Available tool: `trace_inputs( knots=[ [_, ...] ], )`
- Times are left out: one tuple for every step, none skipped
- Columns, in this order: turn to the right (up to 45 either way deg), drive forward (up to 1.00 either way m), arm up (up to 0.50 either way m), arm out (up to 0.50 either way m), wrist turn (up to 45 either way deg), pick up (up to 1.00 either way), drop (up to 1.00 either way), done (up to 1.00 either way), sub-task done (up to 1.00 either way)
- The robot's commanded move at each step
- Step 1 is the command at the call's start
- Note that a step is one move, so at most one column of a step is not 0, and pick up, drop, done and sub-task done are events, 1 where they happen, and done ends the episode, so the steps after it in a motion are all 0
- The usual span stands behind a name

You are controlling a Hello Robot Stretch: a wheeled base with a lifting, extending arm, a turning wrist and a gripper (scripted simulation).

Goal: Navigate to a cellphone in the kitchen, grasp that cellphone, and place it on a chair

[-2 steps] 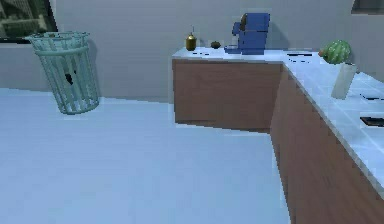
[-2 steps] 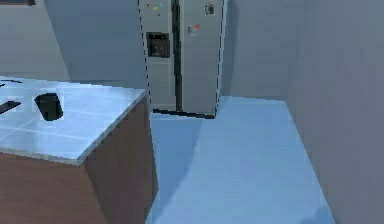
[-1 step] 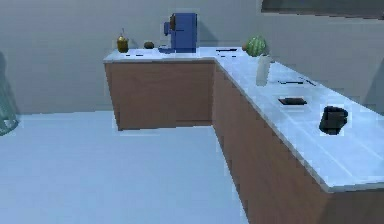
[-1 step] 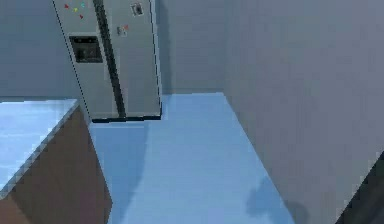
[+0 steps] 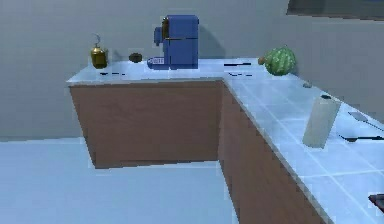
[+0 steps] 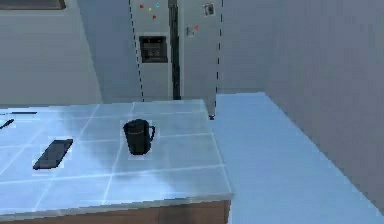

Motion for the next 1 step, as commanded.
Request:
trace_inputs(
  knots=[
    [-30.0, 0.00, 0.00, 0.00, 0.0, 0.00, 0.00, 0.00, 0.00]
  ],
)
